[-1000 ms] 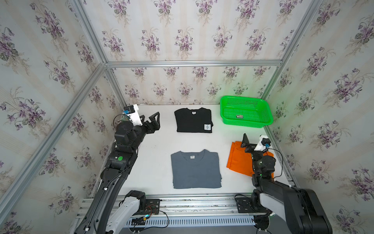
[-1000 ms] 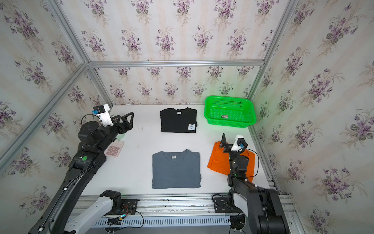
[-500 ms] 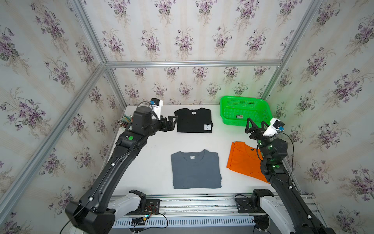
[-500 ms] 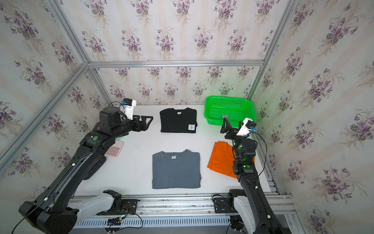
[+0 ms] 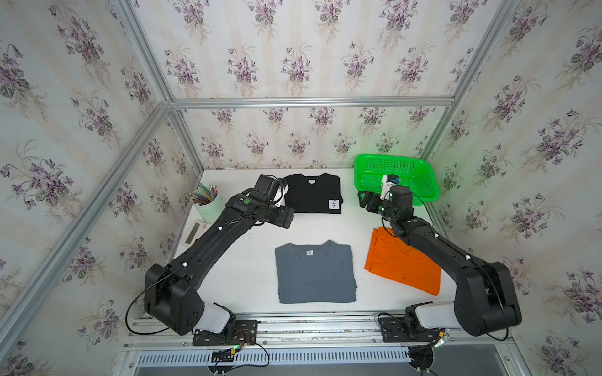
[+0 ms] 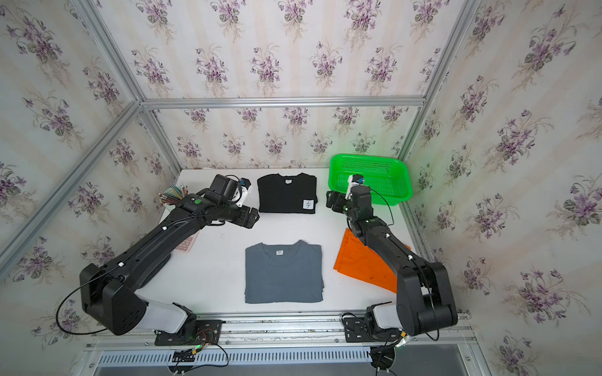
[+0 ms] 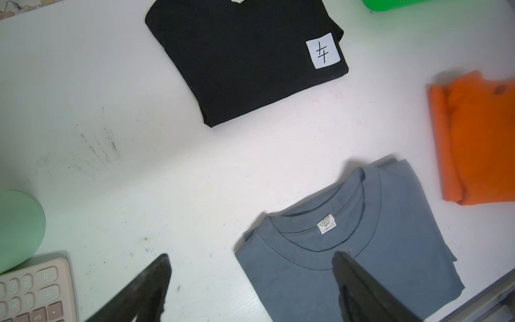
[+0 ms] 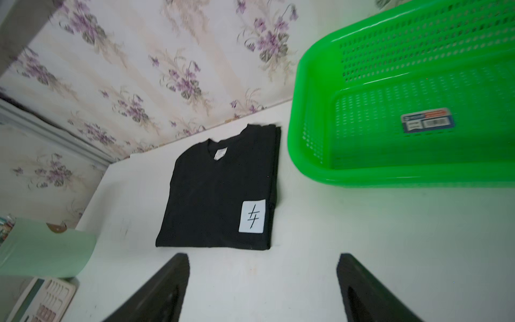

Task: Put the folded t-shirts into the basket
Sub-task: Pick up the T-shirt from the center of the board.

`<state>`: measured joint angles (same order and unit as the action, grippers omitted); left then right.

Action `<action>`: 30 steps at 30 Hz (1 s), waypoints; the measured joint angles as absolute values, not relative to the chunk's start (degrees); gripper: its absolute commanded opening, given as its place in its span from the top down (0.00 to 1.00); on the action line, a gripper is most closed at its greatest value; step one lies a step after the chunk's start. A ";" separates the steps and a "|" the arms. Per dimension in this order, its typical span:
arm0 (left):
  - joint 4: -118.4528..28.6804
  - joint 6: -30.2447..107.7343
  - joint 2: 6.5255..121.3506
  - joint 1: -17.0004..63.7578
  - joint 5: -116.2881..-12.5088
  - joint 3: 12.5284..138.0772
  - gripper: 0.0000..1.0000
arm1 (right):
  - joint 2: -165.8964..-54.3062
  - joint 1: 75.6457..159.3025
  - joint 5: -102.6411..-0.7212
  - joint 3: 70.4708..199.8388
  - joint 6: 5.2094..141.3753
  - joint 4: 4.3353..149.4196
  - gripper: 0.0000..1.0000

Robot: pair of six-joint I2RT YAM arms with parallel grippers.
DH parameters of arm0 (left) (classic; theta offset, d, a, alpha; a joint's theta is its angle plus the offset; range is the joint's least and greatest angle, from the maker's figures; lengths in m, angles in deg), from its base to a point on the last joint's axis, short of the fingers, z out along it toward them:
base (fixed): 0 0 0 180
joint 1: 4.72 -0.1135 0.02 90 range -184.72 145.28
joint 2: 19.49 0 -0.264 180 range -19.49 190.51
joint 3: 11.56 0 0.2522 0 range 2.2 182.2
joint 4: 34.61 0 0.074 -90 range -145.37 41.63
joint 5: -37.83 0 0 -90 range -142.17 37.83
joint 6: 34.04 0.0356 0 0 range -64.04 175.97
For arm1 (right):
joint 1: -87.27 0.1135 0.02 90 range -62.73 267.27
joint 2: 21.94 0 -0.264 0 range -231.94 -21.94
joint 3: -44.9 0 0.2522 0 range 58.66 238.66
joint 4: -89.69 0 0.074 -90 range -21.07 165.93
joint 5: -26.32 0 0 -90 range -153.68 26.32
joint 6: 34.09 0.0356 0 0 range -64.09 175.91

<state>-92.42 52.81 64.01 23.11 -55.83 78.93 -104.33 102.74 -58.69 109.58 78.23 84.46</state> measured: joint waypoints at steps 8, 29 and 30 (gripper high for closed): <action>-93.78 51.12 64.23 23.03 -50.45 78.97 0.08 | -119.78 108.64 -59.95 125.21 80.40 69.84 0.14; -93.05 49.40 63.82 23.03 -59.04 77.68 0.08 | -111.26 111.94 -43.36 113.32 74.72 42.26 0.28; -92.97 49.35 63.82 23.03 -59.13 77.46 0.09 | -111.43 111.94 -43.30 112.57 74.50 41.71 0.28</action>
